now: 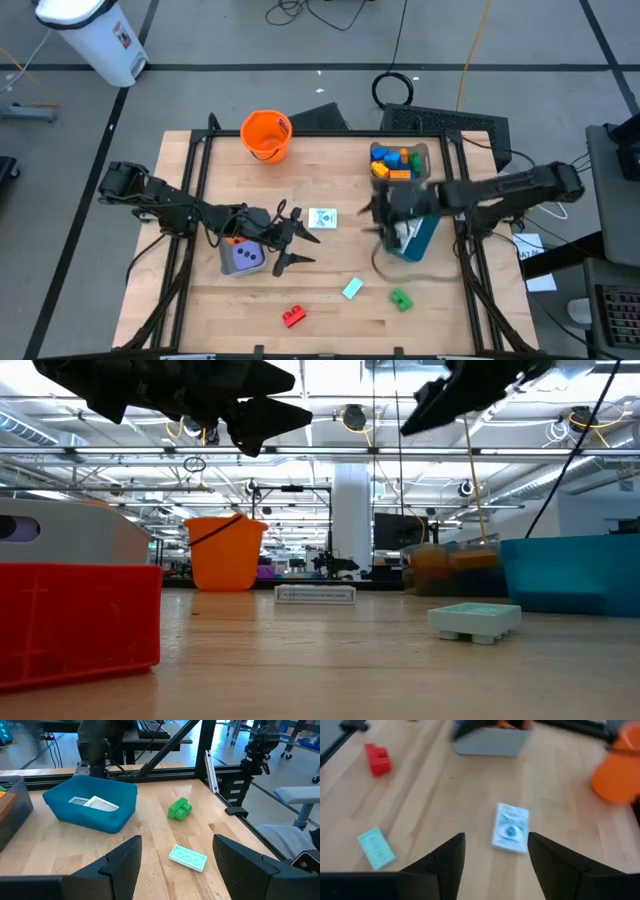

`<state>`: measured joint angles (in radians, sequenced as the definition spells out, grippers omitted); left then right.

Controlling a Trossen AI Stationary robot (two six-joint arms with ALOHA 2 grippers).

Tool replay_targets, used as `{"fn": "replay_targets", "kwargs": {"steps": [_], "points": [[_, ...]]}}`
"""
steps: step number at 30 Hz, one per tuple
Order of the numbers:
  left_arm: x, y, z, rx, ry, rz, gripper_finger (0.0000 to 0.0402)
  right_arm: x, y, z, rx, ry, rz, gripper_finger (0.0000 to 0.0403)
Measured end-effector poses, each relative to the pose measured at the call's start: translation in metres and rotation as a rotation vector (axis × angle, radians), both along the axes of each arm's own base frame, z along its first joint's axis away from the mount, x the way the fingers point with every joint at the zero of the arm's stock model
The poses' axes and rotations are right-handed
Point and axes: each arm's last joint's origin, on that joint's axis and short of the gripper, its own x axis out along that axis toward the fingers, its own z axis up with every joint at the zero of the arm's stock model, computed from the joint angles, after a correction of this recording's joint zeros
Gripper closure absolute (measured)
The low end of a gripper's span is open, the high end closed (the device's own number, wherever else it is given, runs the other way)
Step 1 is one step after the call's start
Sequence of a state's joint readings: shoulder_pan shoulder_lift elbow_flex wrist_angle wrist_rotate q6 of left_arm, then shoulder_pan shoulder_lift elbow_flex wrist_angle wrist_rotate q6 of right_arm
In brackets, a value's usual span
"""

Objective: Pick & Place Toys
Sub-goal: Put the light blue game piece into the black bin

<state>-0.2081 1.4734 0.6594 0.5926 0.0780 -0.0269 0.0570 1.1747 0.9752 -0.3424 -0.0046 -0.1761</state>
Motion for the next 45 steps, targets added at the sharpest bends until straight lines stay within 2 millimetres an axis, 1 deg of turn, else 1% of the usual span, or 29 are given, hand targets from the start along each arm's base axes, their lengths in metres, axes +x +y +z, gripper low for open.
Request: {"fn": "replay_targets", "kwargs": {"steps": [3,5,7,9,12,16,19,22,30,41,45], "points": [[0.000,0.000,0.000,0.000,0.000,0.000,0.0149,0.007,0.038,-0.009,-0.088,-0.002,0.062,0.0193],[0.000,0.000,0.000,0.003,-0.002,-0.001,0.0149,0.012,0.064,-0.021,-0.142,0.016,0.119,0.0193],[0.000,0.000,0.000,0.001,-0.004,0.000,0.0149,0.021,0.085,-0.034,-0.171,0.003,0.176,0.0193],[0.000,0.000,0.001,-0.003,-0.009,0.001,0.0149,0.029,0.101,-0.050,-0.191,0.022,0.228,0.0193],[0.000,0.000,0.001,-0.003,-0.010,0.001,0.0149,0.042,0.115,-0.074,-0.190,0.045,0.281,0.0193],[0.000,0.000,0.001,-0.003,-0.009,0.001,0.0149,0.050,0.121,-0.094,-0.128,0.094,0.365,0.0193],[0.000,0.000,0.001,-0.004,-0.009,0.001,0.0149,0.052,0.124,-0.101,-0.093,0.116,0.411,0.0193],[0.000,0.000,0.001,-0.003,-0.006,0.001,0.0149,0.053,0.125,-0.106,-0.085,0.132,0.419,0.0193],[0.000,0.000,0.000,0.010,-0.003,-0.002,0.0149,0.061,0.127,-0.135,-0.030,0.209,0.489,0.0193],[0.000,0.000,0.000,0.013,-0.004,-0.003,0.0149,0.063,0.128,-0.139,-0.021,0.214,0.501,0.0193],[0.000,0.000,0.000,0.014,-0.004,-0.003,0.0149,0.063,0.126,-0.139,-0.050,0.215,0.492,0.0193]]}}
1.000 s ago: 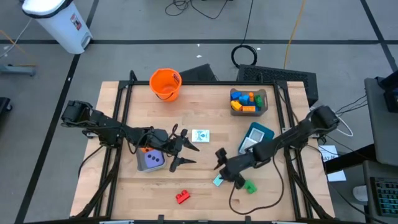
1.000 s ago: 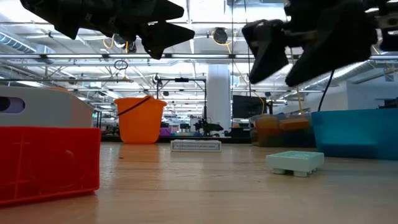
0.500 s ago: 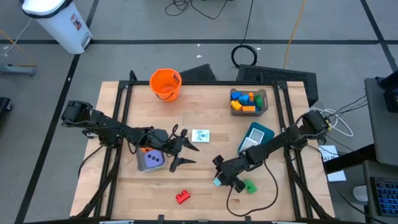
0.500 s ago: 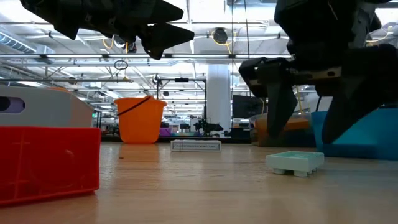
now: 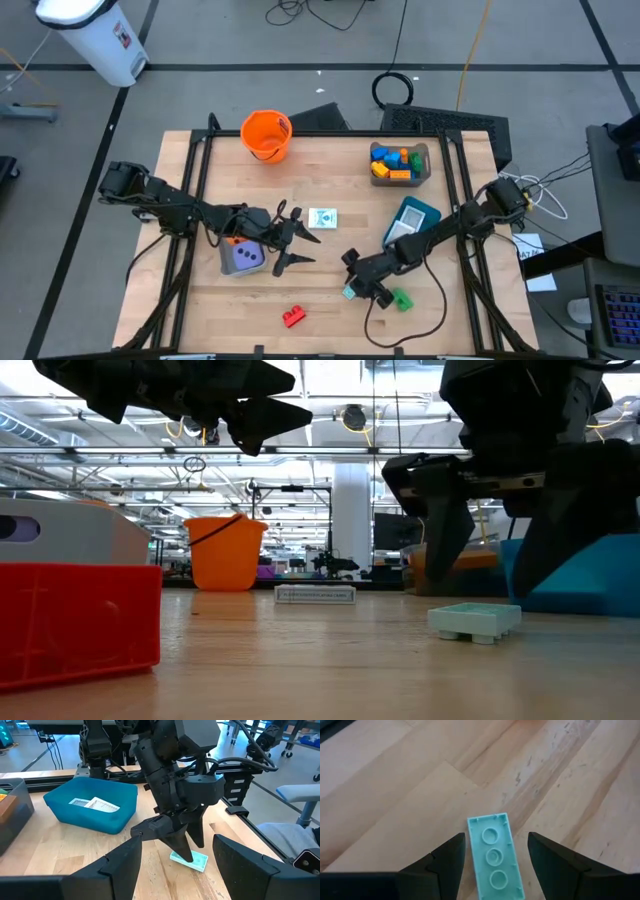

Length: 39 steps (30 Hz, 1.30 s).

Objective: Pick & Place Toys
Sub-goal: Put the light blue game piece into the black bin

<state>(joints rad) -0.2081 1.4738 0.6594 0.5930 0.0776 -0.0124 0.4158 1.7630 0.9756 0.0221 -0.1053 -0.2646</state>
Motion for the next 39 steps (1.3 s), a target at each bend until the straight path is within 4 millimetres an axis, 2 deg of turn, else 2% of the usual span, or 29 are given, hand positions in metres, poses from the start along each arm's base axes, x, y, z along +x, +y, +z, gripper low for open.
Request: {"fn": "replay_targets", "kwargs": {"steps": [8,15,23,30,33,36,39], "points": [[0.000,0.000,0.000,0.000,0.000,0.000,0.0149,0.000,-0.004,-0.002,-0.025,0.018,0.007,0.0193],[0.000,0.000,0.000,0.001,0.000,0.000,0.0149,0.000,-0.003,-0.018,-0.020,0.080,0.014,0.0193],[0.000,0.000,0.000,0.000,0.002,0.000,0.0149,0.003,-0.009,-0.020,-0.010,0.090,0.000,0.0194],[0.000,0.000,-0.001,0.003,0.015,0.000,0.0149,0.007,-0.017,-0.020,0.041,0.115,-0.024,0.0249],[0.000,0.000,-0.001,0.004,0.015,0.000,0.0149,0.006,-0.023,-0.014,0.045,0.117,-0.057,0.0274],[0.000,0.000,-0.002,0.003,0.016,0.000,0.0149,0.007,-0.031,-0.001,0.057,0.088,-0.085,0.0276],[0.000,0.000,-0.002,0.004,0.017,0.000,0.0149,0.002,-0.043,0.021,0.045,0.055,-0.131,0.0269]]}}
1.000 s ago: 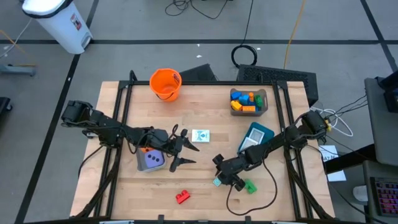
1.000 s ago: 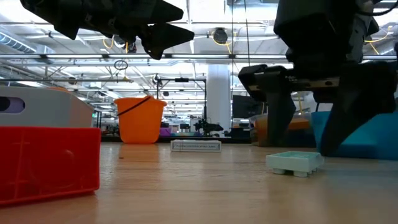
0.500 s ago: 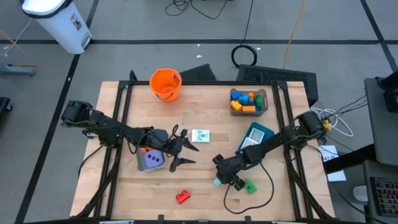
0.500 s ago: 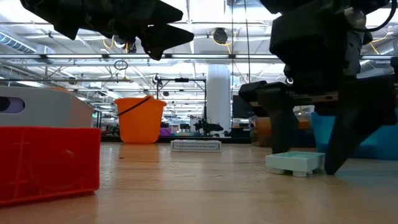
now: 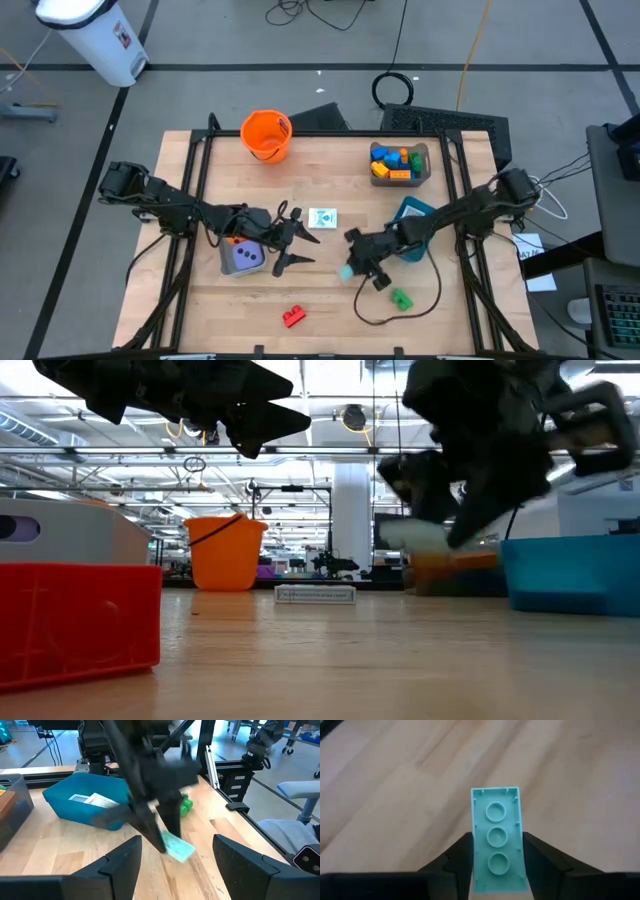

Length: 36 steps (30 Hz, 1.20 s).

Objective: Pick & Place Toys
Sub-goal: Put the light blue game piece into the black bin

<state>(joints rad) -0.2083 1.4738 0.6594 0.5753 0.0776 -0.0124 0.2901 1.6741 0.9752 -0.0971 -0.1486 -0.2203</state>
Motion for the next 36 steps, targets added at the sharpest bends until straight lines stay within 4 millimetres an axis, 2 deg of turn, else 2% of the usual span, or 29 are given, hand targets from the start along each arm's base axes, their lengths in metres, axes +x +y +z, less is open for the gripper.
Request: {"fn": "replay_targets", "kwargs": {"steps": [5,10,18,23,28,32,36], "points": [[0.000,0.000,0.000,-0.004,0.007,0.001,0.0149,-0.019,-0.033,0.039,-0.109,-0.025,-0.200,0.0255],[0.000,0.000,0.000,-0.008,0.007,0.002,0.0149,-0.051,-0.077,0.074,-0.171,0.004,-0.438,0.0266],[0.000,-0.001,0.000,-0.013,0.009,-0.002,0.0149,-0.107,-0.145,0.107,-0.256,0.048,-0.836,0.0260],[0.000,-0.002,0.000,-0.013,0.009,-0.002,0.0149,-0.131,-0.180,0.113,-0.218,0.066,-1.076,0.0262],[-0.001,-0.001,-0.001,-0.014,0.014,-0.002,0.0149,-0.146,-0.206,0.107,-0.184,0.142,-1.266,0.0261],[-0.001,-0.002,-0.002,-0.013,0.030,-0.005,0.0149,-0.154,-0.216,0.097,-0.167,0.208,-1.338,0.0263],[-0.001,-0.003,-0.002,-0.012,0.031,-0.006,0.0149,-0.160,-0.215,0.080,-0.168,0.278,-1.339,0.0262]]}}
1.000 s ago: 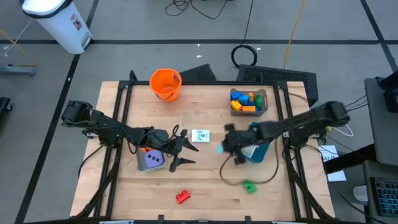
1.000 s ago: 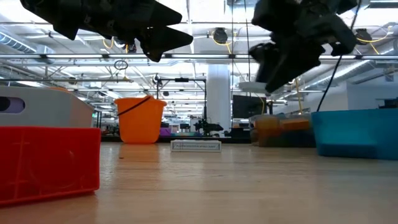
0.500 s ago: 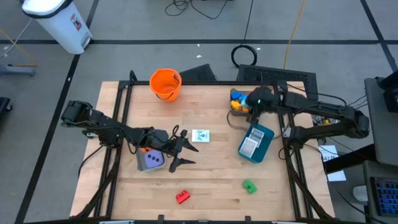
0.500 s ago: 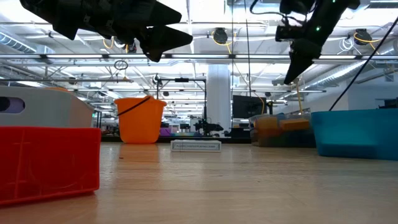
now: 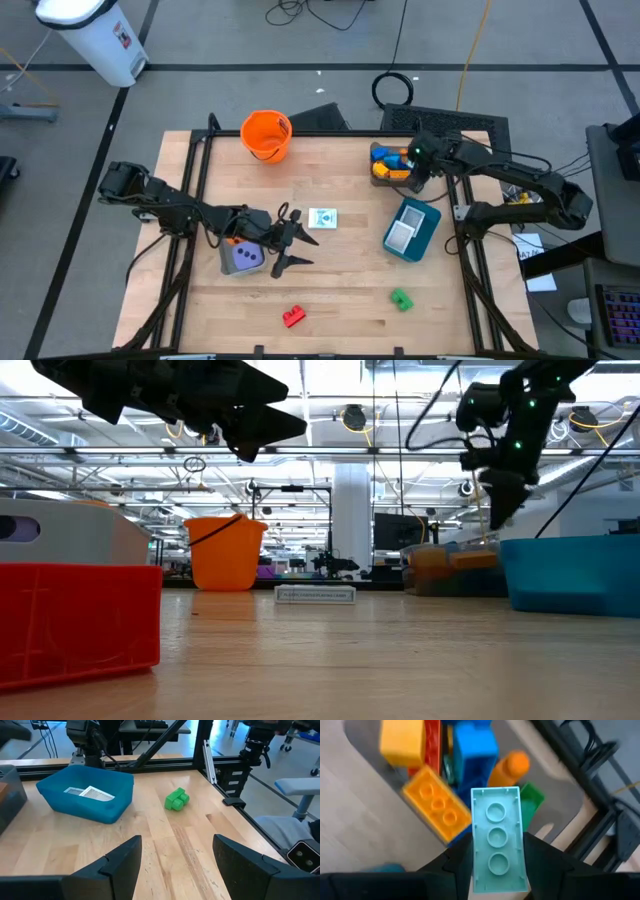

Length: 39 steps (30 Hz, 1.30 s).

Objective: Pick & Place Toys
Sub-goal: Put the light blue game piece into the black bin, then put the green game piece into the black bin

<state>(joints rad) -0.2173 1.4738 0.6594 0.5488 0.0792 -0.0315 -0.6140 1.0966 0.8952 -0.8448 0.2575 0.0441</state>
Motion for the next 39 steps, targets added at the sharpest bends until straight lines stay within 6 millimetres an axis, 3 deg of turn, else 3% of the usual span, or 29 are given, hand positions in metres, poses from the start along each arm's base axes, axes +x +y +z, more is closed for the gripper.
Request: {"fn": "replay_targets", "kwargs": {"steps": [8,15,26,33,39], "points": [[0.000,0.000,0.000,0.001,0.000,0.000,0.0149,-0.009,0.006,-0.030,0.057,0.085,0.001,0.0261],[0.000,0.000,0.000,0.001,-0.001,0.001,0.0149,-0.010,0.007,-0.033,0.059,0.085,0.003,0.0254],[0.000,0.000,0.000,0.001,-0.001,0.001,0.0149,-0.008,0.006,-0.032,0.042,0.078,0.026,0.0210],[0.000,0.000,0.000,0.001,-0.001,0.001,0.0149,-0.004,0.004,-0.012,0.014,0.016,0.063,0.0198],[0.000,0.000,0.000,0.001,-0.001,0.001,0.0149,0.002,0.012,0.018,0.156,-0.321,0.171,0.0203]]}}
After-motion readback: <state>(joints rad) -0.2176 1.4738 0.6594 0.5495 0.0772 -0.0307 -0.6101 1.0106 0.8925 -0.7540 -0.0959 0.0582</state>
